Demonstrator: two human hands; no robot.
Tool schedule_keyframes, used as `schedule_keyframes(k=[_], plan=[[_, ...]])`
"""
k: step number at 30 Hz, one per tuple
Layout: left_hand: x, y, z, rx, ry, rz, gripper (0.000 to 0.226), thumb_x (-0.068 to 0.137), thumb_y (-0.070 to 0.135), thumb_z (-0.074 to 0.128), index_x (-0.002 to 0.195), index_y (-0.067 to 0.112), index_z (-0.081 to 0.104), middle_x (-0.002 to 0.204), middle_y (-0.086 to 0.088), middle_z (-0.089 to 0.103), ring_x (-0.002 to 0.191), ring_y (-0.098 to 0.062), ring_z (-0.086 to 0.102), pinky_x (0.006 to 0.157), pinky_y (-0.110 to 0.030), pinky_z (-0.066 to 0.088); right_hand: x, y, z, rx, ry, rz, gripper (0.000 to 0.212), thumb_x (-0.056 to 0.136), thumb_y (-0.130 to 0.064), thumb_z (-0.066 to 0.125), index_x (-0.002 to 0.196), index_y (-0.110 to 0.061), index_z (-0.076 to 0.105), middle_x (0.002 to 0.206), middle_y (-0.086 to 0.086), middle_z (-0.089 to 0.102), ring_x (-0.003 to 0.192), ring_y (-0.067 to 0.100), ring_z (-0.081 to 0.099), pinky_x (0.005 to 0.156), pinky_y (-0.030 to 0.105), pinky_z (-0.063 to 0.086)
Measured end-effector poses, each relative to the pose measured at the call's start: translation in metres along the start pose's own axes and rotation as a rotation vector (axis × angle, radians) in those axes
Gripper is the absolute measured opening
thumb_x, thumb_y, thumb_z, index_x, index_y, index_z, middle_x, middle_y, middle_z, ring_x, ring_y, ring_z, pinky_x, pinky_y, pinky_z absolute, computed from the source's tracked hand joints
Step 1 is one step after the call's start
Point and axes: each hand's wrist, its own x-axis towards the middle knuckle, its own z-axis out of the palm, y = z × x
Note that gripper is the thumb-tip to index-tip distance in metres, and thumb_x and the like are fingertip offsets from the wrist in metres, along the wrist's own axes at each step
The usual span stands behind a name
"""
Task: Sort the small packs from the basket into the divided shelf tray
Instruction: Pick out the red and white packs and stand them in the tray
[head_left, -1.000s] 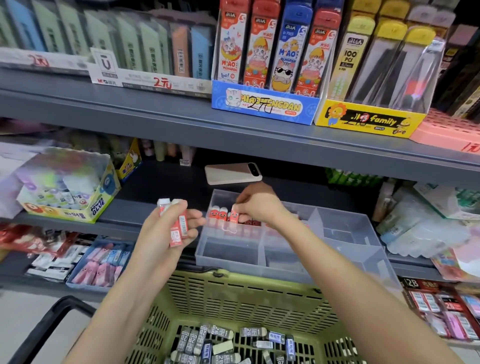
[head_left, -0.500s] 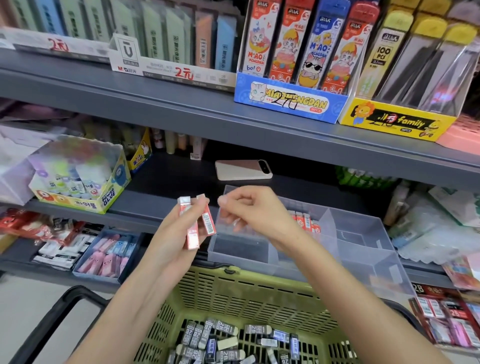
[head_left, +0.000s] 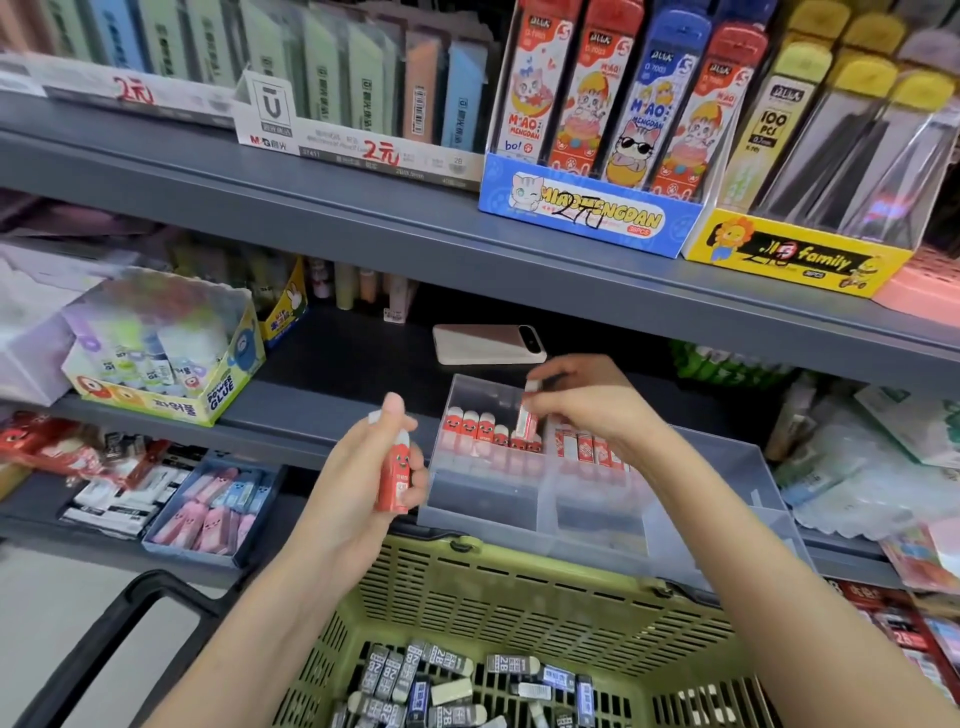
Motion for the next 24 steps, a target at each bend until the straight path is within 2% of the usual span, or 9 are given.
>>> schedule_keyframes(k=[3,7,10,13,17,19,21,23,24], plan=[[0.000,0.001,-0.004,-0.183,-0.002,-0.046,0.030,0.077,0.029,0.064,0.097,0.006,0.059,0.068,-0.009,0.057,0.056,-0.018,0.056,0.047,-0.026,0.049,0.010,0.000,0.010,-0.415,-0.017,-0.009,0.015,0.071,-0.024,0.073,0.085,-0.020,0.071,0.084,-0.002,0.070,0.080,0.017,0.065,0.074,0.028,0.053],[0.001,0.000,-0.008,-0.184,0.022,0.001,0.025,0.077,0.015,0.062,0.098,0.003,0.062,0.073,-0.012,0.066,0.064,-0.021,0.065,0.055,-0.028,0.055,0.016,-0.004,0.032,-0.789,-0.007,0.021,0.021,0.076,-0.034,0.066,0.080,-0.013,0.066,0.074,0.002,0.062,0.069,0.022,0.058,0.061,0.023,0.043],[0.000,0.000,-0.008,-0.048,0.009,0.064,0.028,0.075,0.022,0.060,0.098,0.006,0.065,0.084,-0.010,0.074,0.072,-0.017,0.070,0.058,-0.023,0.055,0.016,-0.005,0.045,-0.878,0.053,-0.002,0.019,0.077,-0.032,0.064,0.076,-0.015,0.057,0.072,0.002,0.055,0.066,0.022,0.051,0.060,0.023,0.038],[-0.001,0.000,-0.008,0.055,-0.027,0.102,0.030,0.079,0.029,0.056,0.101,0.012,0.066,0.095,-0.003,0.075,0.079,-0.012,0.071,0.059,-0.020,0.054,0.015,-0.002,0.049,-0.906,0.078,-0.033,0.016,0.080,-0.032,0.061,0.079,-0.016,0.057,0.078,0.003,0.056,0.071,0.023,0.053,0.062,0.024,0.038],[0.000,0.001,-0.007,0.087,-0.032,0.114,0.029,0.080,0.032,0.056,0.103,0.016,0.064,0.100,0.002,0.074,0.082,-0.009,0.071,0.063,-0.018,0.053,0.015,-0.001,0.044,-0.894,0.011,-0.038,0.022,0.087,-0.033,0.055,0.089,-0.014,0.065,0.092,0.007,0.064,0.079,0.023,0.056,0.069,0.026,0.046],[0.000,0.001,-0.007,0.042,-0.038,0.110,0.031,0.079,0.032,0.057,0.103,0.015,0.064,0.101,0.001,0.074,0.084,-0.010,0.071,0.061,-0.018,0.054,0.006,-0.003,0.040,-0.855,0.088,-0.134,0.022,0.090,-0.031,0.052,0.095,-0.016,0.067,0.095,0.005,0.066,0.087,0.024,0.059,0.075,0.027,0.046],[0.000,0.001,-0.007,0.024,-0.045,0.104,0.032,0.079,0.033,0.057,0.105,0.015,0.063,0.101,0.000,0.074,0.085,-0.011,0.071,0.061,-0.018,0.054,-0.011,-0.008,0.041,-0.610,0.154,-0.278,0.020,0.090,-0.035,0.054,0.095,-0.023,0.070,0.086,-0.004,0.069,0.081,0.014,0.061,0.073,0.025,0.044],[-0.001,0.001,-0.006,0.041,-0.075,0.093,0.033,0.079,0.035,0.058,0.106,0.016,0.064,0.100,0.000,0.074,0.084,-0.012,0.072,0.063,-0.019,0.054,-0.032,-0.017,0.044,-0.207,0.000,-0.358,0.015,0.087,-0.036,0.061,0.096,-0.030,0.071,0.076,-0.011,0.067,0.069,0.003,0.057,0.070,0.026,0.045],[-0.002,0.000,-0.005,0.054,-0.096,0.092,0.034,0.079,0.036,0.059,0.105,0.016,0.065,0.098,-0.001,0.075,0.080,-0.012,0.071,0.063,-0.020,0.054,-0.042,-0.020,0.045,-0.117,-0.097,-0.381,0.018,0.086,-0.037,0.062,0.101,-0.031,0.069,0.080,-0.010,0.067,0.069,0.002,0.057,0.070,0.027,0.047]])
